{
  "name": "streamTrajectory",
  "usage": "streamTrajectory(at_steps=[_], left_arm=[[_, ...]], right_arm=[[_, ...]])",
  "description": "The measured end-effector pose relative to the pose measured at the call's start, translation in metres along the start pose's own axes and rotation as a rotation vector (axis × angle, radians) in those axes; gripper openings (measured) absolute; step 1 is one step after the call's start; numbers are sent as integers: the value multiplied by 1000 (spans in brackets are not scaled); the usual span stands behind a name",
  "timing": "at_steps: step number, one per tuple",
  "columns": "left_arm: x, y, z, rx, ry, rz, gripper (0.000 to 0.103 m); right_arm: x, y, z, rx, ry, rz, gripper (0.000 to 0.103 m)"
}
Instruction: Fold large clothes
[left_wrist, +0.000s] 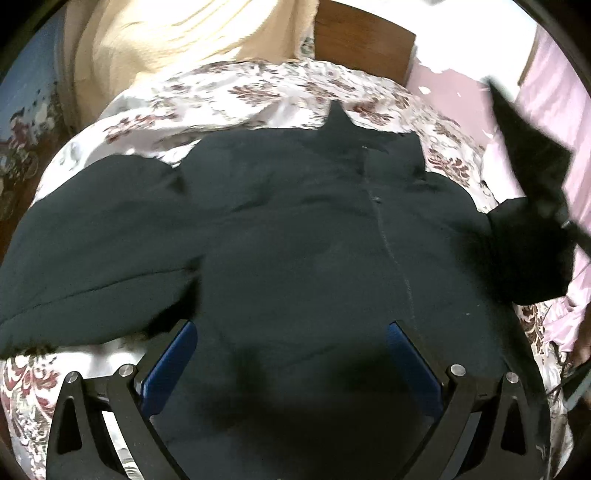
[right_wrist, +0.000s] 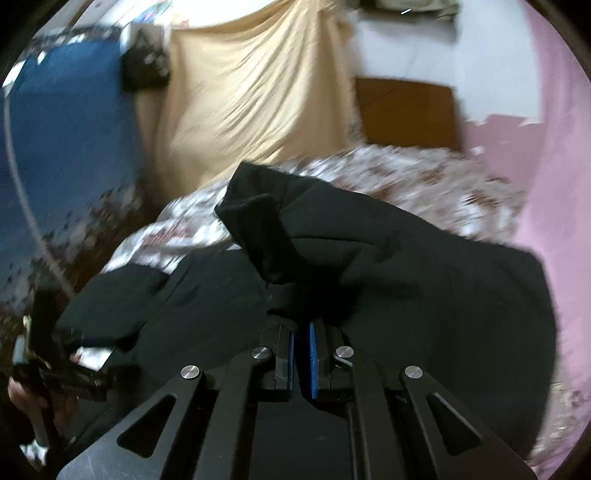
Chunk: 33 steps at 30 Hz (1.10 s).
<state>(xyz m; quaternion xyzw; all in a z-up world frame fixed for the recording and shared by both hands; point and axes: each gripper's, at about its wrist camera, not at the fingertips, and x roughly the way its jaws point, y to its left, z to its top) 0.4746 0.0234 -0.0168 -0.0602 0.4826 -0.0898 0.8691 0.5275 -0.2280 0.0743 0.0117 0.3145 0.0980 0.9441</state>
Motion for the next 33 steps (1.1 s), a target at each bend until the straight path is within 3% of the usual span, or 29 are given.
streamTrajectory(at_steps=[3,12,15,17,19,22,23,24,25,26,27,30,33], left_arm=[[-5,26,-9,-41,-8,-40,103],[-4,68,-29,-176,-40,-261,103],[8,71,-27,-236,-17,-356,103],[19,70,-25,-279,6,-405,103],[30,63,-22,-300,29,-429,102],[45,46,-15,-310,46,-442,98],[50,39,-12,-313,61,-429,92],[55,34,-9,-321,81,-412,70],[60,29,-6,-327,94,-396,57],[64,23,-2,-313,108,-339,29],[65,17,-1,-291,114,-277,15],[53,4,6,-248,22,-234,10],[27,-3,14,-193,-115,-156,9]], right_arm=[[26,39,-25,-56,70,52,6],[77,89,-98,-114,306,185,8],[85,98,-115,-134,369,220,22],[84,103,-124,-139,372,256,49],[80,106,-132,-142,366,273,57],[60,101,-139,-147,362,286,59],[52,95,-140,-138,362,288,59],[44,88,-141,-127,360,289,59],[36,81,-139,-118,356,286,59],[28,72,-138,-109,351,276,59],[21,64,-137,-102,344,263,59],[2,33,-132,-102,297,168,59],[-14,-11,-124,-77,223,13,59]])
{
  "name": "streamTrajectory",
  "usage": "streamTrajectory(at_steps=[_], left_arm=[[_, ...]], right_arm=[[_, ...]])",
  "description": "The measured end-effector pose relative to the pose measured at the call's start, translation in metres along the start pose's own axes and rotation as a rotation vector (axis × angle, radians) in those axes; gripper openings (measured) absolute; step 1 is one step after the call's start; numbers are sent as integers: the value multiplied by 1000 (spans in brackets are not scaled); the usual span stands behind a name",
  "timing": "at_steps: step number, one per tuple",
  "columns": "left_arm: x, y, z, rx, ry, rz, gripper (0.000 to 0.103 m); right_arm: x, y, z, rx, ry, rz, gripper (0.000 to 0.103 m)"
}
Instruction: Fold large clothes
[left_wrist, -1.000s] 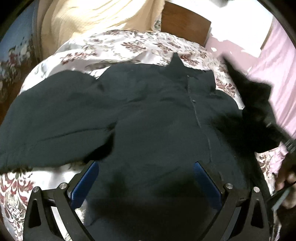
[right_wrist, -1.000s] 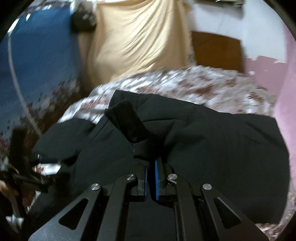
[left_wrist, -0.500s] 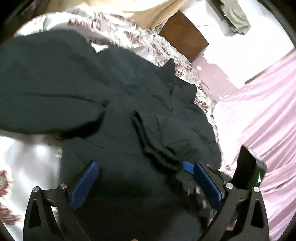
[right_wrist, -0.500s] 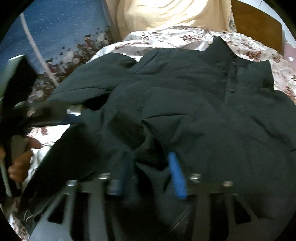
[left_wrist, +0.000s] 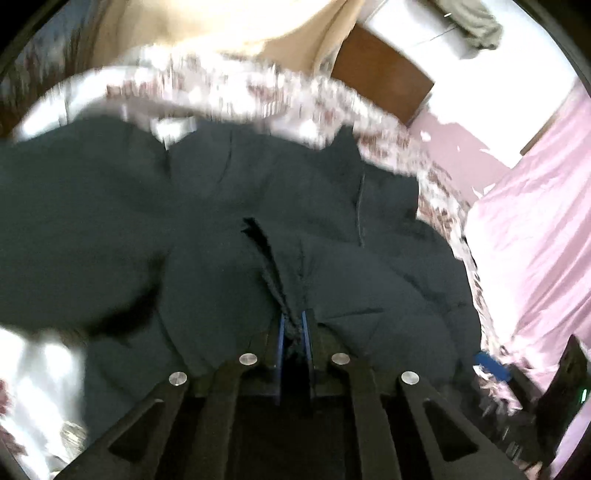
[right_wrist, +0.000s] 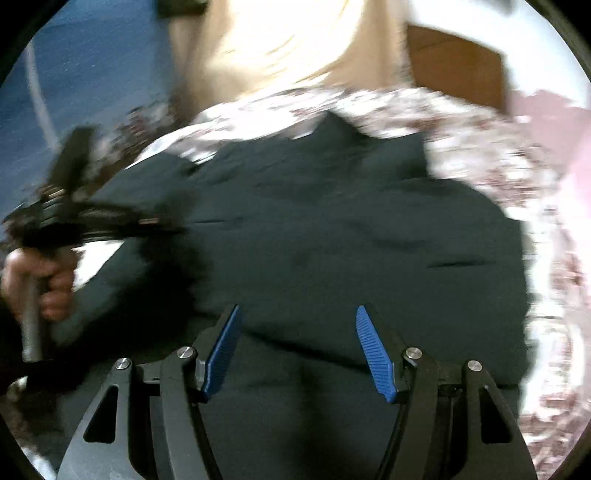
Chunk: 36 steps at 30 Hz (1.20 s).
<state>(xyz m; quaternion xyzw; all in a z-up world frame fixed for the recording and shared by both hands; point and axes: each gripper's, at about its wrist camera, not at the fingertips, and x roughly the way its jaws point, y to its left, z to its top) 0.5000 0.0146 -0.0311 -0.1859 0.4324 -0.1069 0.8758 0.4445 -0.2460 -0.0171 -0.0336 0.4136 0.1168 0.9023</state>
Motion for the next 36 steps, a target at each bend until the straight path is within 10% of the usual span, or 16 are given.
streamTrajectory(at_steps=[5,11,21,27,36], left_arm=[[-21,2,12,90,-122,143,9],[22,21,5,118,-10,266,9],[17,47,4,-20,23,215,32],[-33,65,-10,-98,-4,112,79],[-132,156,-19,-250,-71,194,93]], right_arm=[[6,-80,6,140,-37,-204,59],[72,-144,-10,328,135,-135,59],[81,-129,-14,291,125,-177,63],[44,-84,8,283,17,-161,71],[60,77,57,-5,-20,18,82]])
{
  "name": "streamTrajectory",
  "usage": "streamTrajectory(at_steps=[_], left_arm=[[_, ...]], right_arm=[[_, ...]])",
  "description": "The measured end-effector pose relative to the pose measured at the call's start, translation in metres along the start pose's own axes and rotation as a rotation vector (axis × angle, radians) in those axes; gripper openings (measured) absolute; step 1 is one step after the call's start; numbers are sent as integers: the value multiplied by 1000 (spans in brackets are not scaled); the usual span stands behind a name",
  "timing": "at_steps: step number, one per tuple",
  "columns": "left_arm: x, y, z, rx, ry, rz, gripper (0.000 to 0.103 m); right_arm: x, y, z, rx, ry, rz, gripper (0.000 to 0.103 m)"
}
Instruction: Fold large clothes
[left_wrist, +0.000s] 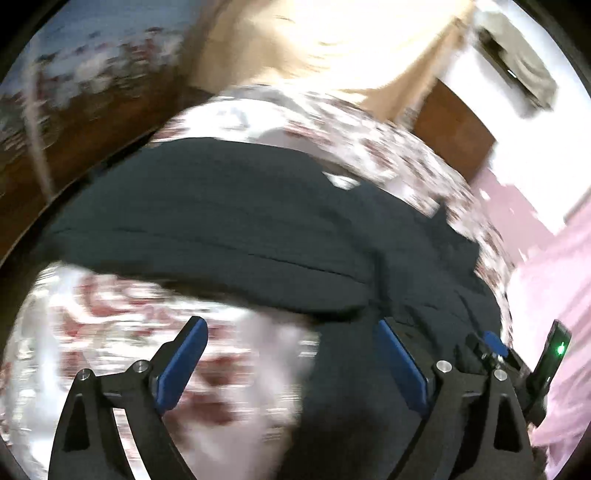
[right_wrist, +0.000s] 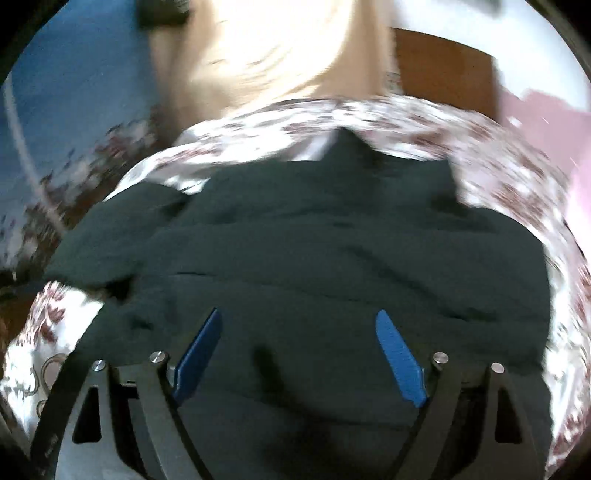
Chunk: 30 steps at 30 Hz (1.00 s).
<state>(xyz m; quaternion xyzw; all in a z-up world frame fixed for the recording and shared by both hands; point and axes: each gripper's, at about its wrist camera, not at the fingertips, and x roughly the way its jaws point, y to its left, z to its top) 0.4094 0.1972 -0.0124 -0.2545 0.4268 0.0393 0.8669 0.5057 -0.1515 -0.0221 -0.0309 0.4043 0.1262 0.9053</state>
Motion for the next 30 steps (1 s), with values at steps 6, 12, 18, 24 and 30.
streamTrajectory(at_steps=[6,12,18,24,30], left_arm=[[-11,111,13,-237,-2,53,93],[6,180,21,-457,-2,-42,93],[26,208,26,-614,-39,-120,93],[39,220,31,-682,-66,-157,91],[49,222,38,-667,-81,-94,44]], right_arm=[[34,80,9,-16,37,22,82],[60,96,10,39,25,-87,82],[83,106,5,45,17,-130,90],[91,104,2,41,7,-122,96],[100,114,-2,-15,11,-174,99]])
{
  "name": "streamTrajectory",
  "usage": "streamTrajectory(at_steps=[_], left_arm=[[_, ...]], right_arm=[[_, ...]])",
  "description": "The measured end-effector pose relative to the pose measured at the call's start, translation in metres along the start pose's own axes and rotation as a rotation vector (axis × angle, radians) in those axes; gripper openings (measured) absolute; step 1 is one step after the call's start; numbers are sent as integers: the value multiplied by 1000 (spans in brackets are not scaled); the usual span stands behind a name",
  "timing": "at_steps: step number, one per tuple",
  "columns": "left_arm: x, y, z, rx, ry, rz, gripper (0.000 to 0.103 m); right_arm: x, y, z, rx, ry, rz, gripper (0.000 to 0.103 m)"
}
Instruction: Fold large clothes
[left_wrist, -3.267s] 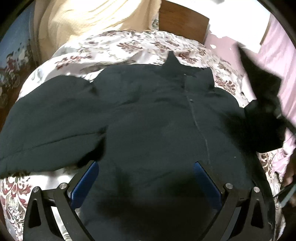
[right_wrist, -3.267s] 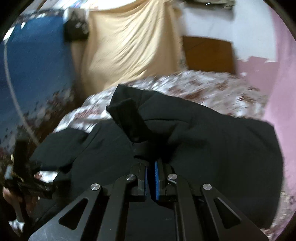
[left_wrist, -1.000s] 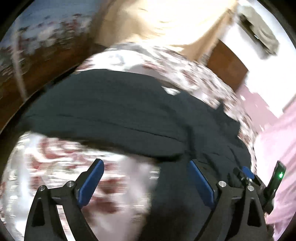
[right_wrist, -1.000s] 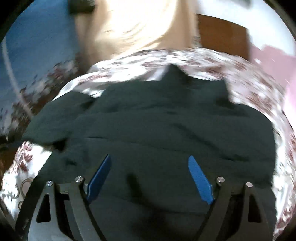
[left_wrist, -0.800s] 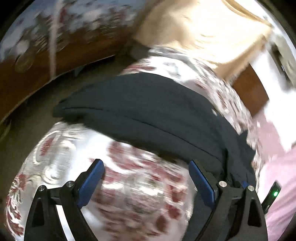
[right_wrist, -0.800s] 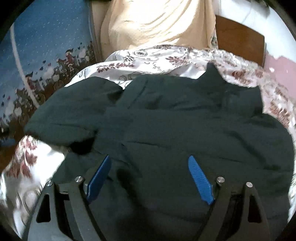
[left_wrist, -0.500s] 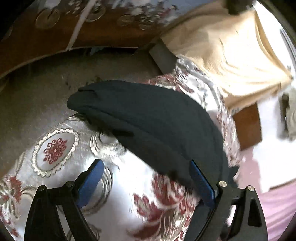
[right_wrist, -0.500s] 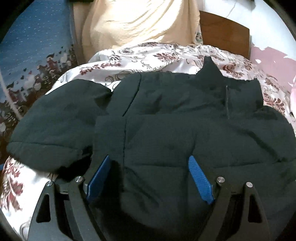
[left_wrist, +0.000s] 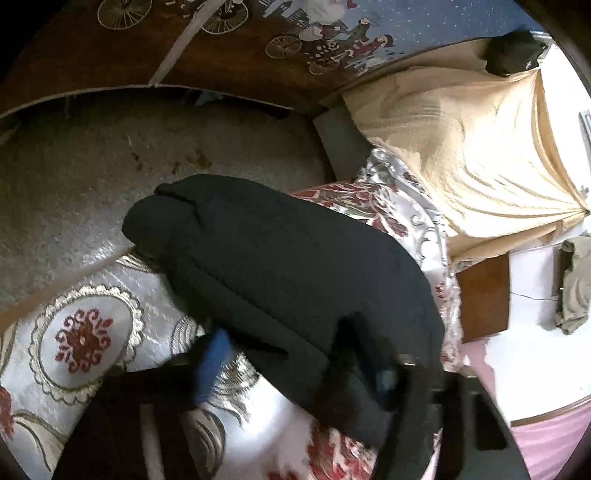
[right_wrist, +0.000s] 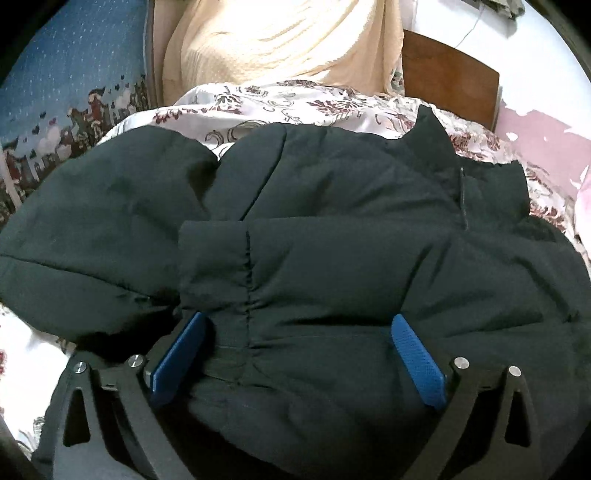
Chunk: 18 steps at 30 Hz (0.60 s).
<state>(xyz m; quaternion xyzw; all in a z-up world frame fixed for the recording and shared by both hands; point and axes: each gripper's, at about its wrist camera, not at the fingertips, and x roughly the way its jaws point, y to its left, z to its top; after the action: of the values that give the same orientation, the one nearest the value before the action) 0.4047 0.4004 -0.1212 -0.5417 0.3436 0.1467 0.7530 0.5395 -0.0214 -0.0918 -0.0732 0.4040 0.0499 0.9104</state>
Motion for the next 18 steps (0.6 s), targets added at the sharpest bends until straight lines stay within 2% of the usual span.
streamTrajectory(at_steps=[1,4,9,13,18], left_arm=[[0,-1,1,9,-17,25,32],[-4,-10,4,74,-75,70,11],[-31,-43,-1,209,-203,86,6],[-61,-84,-9,340,-301,62,6],[-92,-144,-33,510,-364,-2,6]], right_arm=[[0,0,0,-2,-1,0,100],[1,-1,-1,2,-5,9,100],[-4,-6,0,15,-16,30,100],[-29,-15,7,49,-59,86,100],[-62,-35,14,32,-77,130,100]])
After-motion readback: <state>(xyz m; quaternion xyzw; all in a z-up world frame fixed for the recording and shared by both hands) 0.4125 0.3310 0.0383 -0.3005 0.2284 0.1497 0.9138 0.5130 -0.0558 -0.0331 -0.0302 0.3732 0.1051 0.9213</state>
